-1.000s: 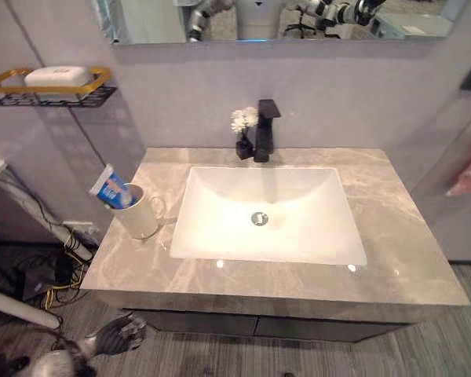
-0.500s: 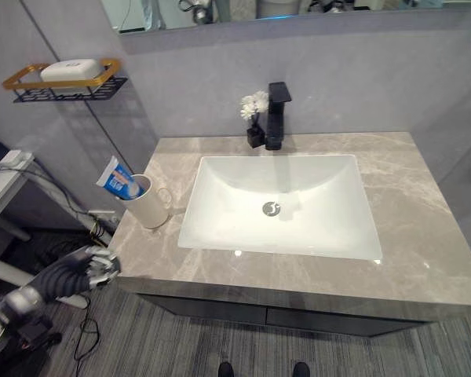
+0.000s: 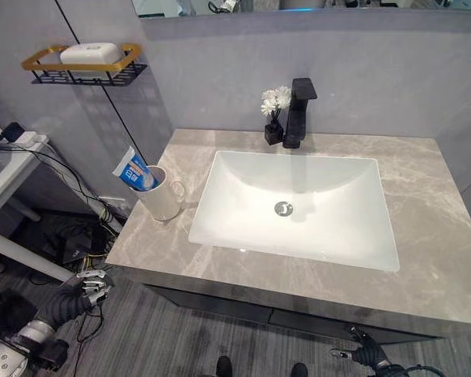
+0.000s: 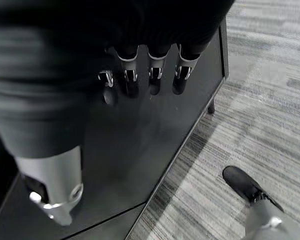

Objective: Put brush and paste in cup on sink, flatten towel.

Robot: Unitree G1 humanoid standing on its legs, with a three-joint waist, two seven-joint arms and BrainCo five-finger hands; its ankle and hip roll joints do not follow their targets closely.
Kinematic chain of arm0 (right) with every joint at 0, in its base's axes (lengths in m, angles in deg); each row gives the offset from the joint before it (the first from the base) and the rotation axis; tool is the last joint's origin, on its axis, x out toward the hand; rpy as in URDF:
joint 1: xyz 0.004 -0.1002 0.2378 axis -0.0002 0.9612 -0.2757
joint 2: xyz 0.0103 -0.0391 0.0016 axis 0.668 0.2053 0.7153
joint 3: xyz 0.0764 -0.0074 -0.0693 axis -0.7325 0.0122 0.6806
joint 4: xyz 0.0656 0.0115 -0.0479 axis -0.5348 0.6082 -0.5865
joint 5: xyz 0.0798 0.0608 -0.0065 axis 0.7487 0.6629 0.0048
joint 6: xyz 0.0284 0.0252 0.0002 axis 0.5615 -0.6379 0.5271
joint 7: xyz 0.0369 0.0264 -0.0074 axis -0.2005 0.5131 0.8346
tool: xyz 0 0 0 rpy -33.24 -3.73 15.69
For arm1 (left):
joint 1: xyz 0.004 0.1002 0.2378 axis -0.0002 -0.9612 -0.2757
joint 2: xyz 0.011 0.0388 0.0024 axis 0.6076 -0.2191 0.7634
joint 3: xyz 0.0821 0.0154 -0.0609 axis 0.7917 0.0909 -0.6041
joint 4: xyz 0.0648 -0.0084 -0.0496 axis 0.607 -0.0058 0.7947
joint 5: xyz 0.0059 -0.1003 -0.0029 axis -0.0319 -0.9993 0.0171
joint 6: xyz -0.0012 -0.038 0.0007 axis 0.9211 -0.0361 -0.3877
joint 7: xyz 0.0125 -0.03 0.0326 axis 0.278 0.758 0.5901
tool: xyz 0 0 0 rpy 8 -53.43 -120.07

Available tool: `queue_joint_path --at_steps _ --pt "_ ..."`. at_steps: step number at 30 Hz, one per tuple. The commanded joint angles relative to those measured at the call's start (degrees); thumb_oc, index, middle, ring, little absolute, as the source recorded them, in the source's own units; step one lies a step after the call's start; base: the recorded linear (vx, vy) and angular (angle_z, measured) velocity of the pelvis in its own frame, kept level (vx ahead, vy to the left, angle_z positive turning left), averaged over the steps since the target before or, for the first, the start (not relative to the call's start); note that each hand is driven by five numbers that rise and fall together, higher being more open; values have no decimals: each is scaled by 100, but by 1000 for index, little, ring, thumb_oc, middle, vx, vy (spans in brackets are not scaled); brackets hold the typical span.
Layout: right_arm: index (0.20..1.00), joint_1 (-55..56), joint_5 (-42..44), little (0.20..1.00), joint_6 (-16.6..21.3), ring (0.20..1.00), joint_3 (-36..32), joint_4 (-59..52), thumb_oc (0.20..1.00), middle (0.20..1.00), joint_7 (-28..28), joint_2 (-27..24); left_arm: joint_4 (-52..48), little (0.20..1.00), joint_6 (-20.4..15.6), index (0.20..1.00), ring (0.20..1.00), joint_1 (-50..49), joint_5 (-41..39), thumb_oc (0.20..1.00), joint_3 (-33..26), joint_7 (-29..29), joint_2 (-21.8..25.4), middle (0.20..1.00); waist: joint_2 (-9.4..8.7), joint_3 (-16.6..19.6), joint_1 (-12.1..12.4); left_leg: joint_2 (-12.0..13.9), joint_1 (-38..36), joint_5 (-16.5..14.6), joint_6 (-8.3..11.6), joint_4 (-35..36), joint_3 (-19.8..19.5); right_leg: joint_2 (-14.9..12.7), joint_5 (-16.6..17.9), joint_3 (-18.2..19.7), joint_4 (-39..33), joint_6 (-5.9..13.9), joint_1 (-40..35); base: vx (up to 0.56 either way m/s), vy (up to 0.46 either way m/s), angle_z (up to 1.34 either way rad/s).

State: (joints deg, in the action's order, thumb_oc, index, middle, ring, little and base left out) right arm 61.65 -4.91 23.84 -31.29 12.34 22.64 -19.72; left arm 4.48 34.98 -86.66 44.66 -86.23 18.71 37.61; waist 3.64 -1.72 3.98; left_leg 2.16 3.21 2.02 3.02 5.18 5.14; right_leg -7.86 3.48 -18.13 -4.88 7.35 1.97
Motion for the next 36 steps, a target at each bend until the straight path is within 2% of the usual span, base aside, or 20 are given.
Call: queue_joint_path --at_steps 1,5,10,20,28,29,36 --pt "1000 -204 17 1000 247 1000 233 -64 1000 1000 -44 -240 -207 200 -444 200 200 291 197 200 -192 212 129 200 -223 -92 -52 346 193 443 434 -18 0 -462 574 192 -12 441 -55 0 0 0" --pt "1000 -230 -163 1000 212 1000 354 -33 1000 1000 -83 -323 -217 200 -476 200 200 385 301 200 -88 259 44 200 -266 -90 -10 349 178 421 421 -18 -18 -460 566 182 -12 440 -71 0 0 0" --pt "1000 -317 459 1000 136 1000 111 364 1000 1000 -69 -8 -407 200 -537 200 200 563 303 200 -161 382 -178 200 -301 -72 15 363 142 397 413 -18 4 -456 540 206 -12 415 -92 0 0 0" --pt "1000 -461 984 1000 81 1000 -141 1122 1000 1000 -120 348 -334 200 -652 200 200 884 -102 200 -296 497 -686 200 -289 -56 8 361 104 369 392 -18 62 -459 547 285 -12 386 -55 0 0 0" --pt "1000 -466 905 1000 52 1000 -179 1355 1000 1000 -156 376 57 200 -708 200 200 1202 8 200 -143 643 -1103 200 -311 -99 -47 363 167 376 403 -18 91 -462 551 315 -12 380 43 0 0 0" --pt "1000 -492 949 1000 54 1000 -143 1363 1000 1000 -143 407 206 200 -717 200 200 1407 -47 200 19 693 -1299 200 -324 -127 -71 366 196 389 407 -18 90 -465 558 325 -12 376 81 0 0 0" --pt "1000 -587 742 1000 22 1000 46 1275 1000 1000 -200 359 368 200 -777 200 200 1797 169 200 247 954 -1498 200 -371 -227 -144 373 302 406 418 -18 124 -455 604 388 -12 369 220 0 0 0"
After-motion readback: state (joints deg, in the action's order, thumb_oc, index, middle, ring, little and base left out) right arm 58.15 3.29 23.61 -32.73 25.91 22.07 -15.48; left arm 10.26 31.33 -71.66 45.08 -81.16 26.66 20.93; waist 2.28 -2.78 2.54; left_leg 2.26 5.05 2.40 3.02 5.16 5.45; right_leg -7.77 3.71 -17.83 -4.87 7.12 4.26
